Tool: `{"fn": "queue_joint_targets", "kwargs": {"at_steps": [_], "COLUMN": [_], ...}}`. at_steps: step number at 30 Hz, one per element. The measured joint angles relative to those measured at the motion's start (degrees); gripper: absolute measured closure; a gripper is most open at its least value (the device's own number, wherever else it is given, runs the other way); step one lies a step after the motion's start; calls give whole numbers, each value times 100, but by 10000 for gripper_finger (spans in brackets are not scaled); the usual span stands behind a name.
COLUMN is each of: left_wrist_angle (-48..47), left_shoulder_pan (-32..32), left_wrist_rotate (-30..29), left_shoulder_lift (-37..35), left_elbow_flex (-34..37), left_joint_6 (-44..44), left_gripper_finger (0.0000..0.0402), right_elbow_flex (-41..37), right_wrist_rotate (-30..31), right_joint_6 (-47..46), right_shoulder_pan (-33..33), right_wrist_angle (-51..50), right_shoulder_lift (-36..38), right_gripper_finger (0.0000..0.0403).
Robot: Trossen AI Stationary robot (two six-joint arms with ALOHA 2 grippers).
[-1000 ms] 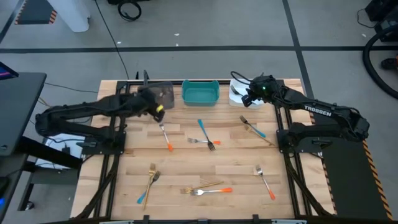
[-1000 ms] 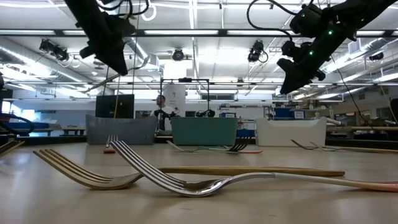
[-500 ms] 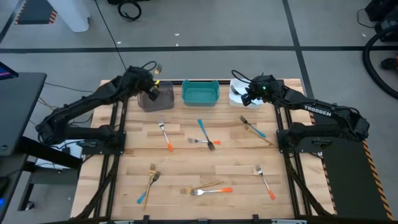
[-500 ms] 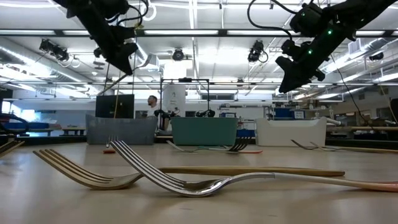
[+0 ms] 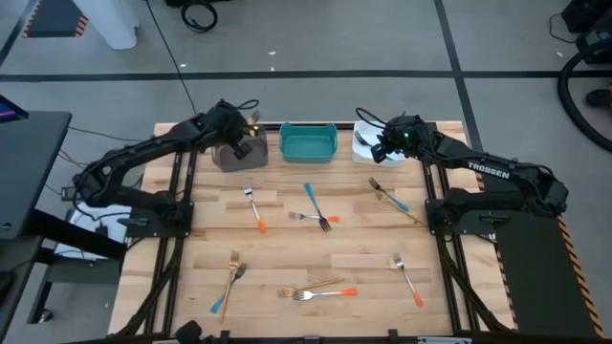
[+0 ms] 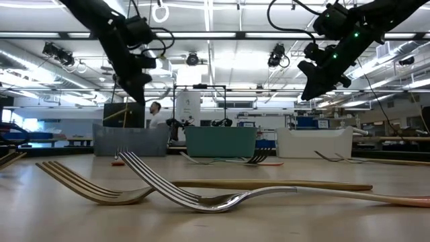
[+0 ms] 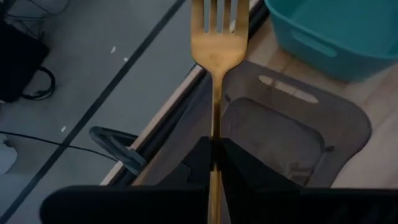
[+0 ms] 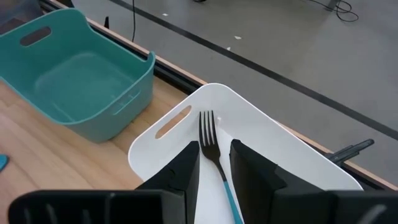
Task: Sort silverware by color (type)
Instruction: Put the gold fork into the black bin, then put the orange fork into the green bin
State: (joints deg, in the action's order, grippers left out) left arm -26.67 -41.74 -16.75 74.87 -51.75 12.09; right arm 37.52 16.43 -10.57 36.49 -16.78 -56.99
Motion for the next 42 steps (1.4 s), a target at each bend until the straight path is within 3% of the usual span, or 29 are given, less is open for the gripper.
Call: {"fn": "queue_joint_targets", "kwargs": {"at_steps": [9, 13, 27, 36, 42], "left_wrist_angle": [-250, -243, -334, -1400, -1975], "left_shoulder_pan": [-284, -348, -333, 70, 667], "left_wrist_rotate": [24, 348, 510, 1284, 1299], "left_shoulder_lift": [552, 586, 575, 290, -67], "left_elbow_flex": [2, 2, -14, -935, -1258], "left_joint_6": [122, 43, -587, -1023, -1287], "left_gripper_finger": [370, 367, 303, 307, 308], "right_elbow_flex": [0, 0, 0, 0, 0], "right_wrist_rotate": [0, 0, -29, -1048, -1354], "right_joint_6": [11, 20, 22, -477, -515], "right_shoulder_pan": [0, 0, 0, -308, -1005], "right_wrist_angle": [-2, -4, -7, 14, 79], "right_shoulder_lift": [0, 0, 0, 0, -2], "right_gripper_finger": [306, 306, 306, 306, 306]}}
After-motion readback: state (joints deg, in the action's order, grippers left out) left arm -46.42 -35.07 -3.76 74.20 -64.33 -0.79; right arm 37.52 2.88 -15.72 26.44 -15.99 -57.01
